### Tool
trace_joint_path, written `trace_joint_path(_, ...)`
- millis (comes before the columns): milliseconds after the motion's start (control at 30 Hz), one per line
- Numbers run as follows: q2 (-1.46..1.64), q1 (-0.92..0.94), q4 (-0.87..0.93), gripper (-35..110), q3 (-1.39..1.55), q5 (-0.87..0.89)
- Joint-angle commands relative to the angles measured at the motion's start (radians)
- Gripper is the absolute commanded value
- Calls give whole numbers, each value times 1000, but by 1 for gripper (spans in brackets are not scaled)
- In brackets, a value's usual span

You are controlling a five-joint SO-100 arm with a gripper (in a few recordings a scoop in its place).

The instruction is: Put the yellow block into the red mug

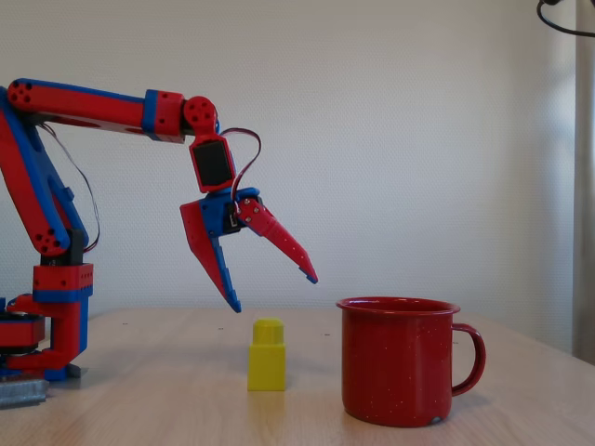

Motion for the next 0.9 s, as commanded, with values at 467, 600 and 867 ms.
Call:
trace_joint_path(467, -104, -6, -28, 46, -41, 52)
trace_joint_path(600, -137, -8, -77, 46, -14, 49)
trace_joint_path(867, -199, 2, -198, 46, 34, 52)
